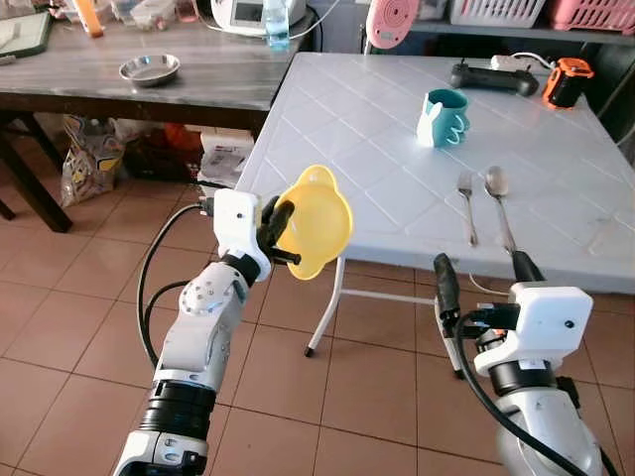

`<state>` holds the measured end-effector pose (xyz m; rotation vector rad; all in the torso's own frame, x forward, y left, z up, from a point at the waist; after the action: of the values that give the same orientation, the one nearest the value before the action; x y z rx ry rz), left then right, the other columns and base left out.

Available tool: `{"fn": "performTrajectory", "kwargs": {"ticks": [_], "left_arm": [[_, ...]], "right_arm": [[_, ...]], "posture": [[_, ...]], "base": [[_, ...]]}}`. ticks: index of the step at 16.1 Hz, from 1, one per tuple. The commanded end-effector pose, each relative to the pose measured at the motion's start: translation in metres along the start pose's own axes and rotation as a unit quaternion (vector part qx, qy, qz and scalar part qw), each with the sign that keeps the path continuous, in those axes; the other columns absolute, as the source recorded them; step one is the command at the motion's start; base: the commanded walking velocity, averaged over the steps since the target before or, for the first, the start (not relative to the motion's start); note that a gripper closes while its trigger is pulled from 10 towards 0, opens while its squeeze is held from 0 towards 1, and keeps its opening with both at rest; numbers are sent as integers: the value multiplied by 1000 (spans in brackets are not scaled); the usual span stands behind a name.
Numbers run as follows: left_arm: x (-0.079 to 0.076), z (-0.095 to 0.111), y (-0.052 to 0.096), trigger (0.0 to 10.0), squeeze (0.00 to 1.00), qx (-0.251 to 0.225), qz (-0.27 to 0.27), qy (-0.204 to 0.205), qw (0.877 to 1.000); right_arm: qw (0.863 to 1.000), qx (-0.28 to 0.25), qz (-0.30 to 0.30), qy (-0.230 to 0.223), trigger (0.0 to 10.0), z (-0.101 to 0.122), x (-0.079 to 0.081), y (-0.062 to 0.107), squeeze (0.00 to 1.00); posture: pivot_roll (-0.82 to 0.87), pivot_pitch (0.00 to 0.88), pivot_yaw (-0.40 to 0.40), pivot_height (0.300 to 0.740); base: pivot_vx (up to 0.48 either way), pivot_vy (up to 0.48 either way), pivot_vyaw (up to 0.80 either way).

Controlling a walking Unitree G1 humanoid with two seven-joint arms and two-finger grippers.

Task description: Setting the table

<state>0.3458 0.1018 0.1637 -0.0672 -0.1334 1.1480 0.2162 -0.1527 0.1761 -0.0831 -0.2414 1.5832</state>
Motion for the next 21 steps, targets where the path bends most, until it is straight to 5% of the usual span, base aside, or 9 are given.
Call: {"fn": "performTrajectory", "kwargs": {"ticks": [1,21], "left_arm": [[1,3,0,10000,0,-7,-1,-4,1000],[-2,1,-1,10000,0,5,-10,-12,1000]], "right_arm": [[1000,0,-1,-1,10000,-1,0,0,0],[1000,-15,-16,-2,10000,4,-4,-2,0]], "posture": [[68,105,38,740],[69,113,50,740]], "base": [[311,0,0],[330,0,0]]}}
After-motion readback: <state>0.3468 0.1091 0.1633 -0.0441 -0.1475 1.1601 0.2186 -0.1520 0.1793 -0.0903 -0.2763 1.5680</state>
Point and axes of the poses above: a point about 5 cm out from each wrist's last joint towards the gripper, its own y axis pointing back from the gripper into the wrist, its own z axis along the axis of the wrist's last joint, x = y × z, the point moved 1 cm from there along -y, pointing out of the wrist towards the gripper, and after that the axes turned 9 degrees about -y, right-handed, at the moved point
